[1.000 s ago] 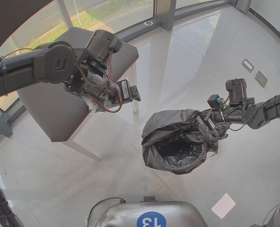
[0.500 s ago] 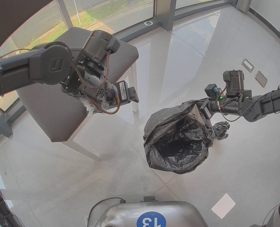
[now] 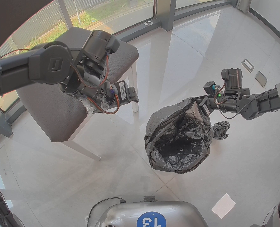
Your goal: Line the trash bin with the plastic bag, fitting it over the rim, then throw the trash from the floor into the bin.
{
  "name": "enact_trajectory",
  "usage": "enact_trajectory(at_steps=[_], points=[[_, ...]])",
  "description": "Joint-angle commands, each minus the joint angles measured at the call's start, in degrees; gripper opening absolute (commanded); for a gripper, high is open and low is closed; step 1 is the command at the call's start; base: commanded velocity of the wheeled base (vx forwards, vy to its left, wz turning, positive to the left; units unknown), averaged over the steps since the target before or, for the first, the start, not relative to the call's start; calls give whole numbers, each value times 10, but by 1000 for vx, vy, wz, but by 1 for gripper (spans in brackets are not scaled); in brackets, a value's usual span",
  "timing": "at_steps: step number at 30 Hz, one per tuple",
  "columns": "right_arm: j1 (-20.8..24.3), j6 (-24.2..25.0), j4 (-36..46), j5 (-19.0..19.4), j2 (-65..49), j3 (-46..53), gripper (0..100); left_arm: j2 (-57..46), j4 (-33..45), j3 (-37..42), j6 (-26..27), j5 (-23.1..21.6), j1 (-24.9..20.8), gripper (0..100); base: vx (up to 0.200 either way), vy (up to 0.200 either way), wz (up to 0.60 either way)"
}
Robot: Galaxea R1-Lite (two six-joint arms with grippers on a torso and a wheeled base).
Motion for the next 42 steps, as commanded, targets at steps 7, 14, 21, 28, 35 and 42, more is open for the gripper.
enact_trajectory(at_steps=[7, 14, 21, 28, 35, 42], points=[[-2, -1, 0, -7, 8, -5, 0, 4, -4, 0, 0, 0, 0, 100, 0, 0, 0], [-6, 0, -5, -18, 13, -6, 0, 6, -5, 0, 1, 0, -5, 100, 0, 0, 0], [5, 0, -6, -12, -7, 1, 0, 2, -3, 1, 2, 0, -5, 100, 0, 0, 0], [5, 2, -7, -16, -8, 8, 100, -4, -3, 8, 2, 0, -5, 100, 0, 0, 0], [-1, 1, -8, -18, -10, 12, 100, -9, -5, 16, 2, 0, -6, 100, 0, 0, 0], [-2, 0, -7, -18, -32, 29, 100, -17, -5, 25, 5, 3, -14, 100, 0, 0, 0]])
